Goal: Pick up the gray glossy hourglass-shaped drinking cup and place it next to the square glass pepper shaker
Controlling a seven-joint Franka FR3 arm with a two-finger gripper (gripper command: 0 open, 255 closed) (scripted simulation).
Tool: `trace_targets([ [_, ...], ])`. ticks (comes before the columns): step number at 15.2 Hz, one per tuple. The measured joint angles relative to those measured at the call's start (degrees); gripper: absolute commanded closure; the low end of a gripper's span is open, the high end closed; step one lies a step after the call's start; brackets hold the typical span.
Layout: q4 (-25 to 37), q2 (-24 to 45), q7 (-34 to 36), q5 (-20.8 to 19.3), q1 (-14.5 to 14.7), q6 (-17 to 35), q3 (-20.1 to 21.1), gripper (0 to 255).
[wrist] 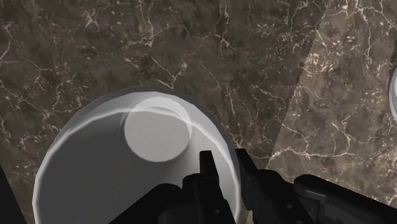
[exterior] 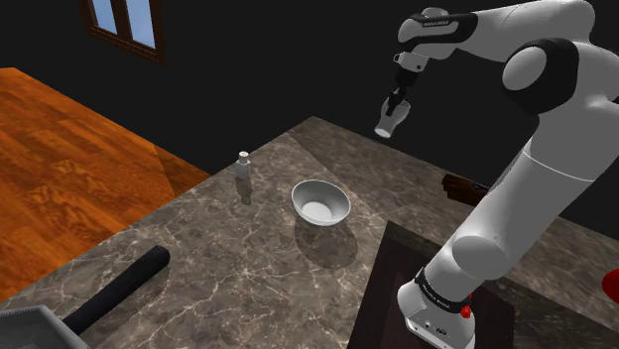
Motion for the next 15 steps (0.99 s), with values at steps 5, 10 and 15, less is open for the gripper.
trace_targets([
  [5, 4.36, 0.58, -0.13, 0.30, -0.15, -3.88, -0.11, 255],
  [10, 7.40, 0.47, 0.56, 0.23, 0.14, -6.99, 0.14, 255],
  [15, 7.61, 0.99, 6.32, 0.45, 3.20, -6.56, 2.92, 255],
])
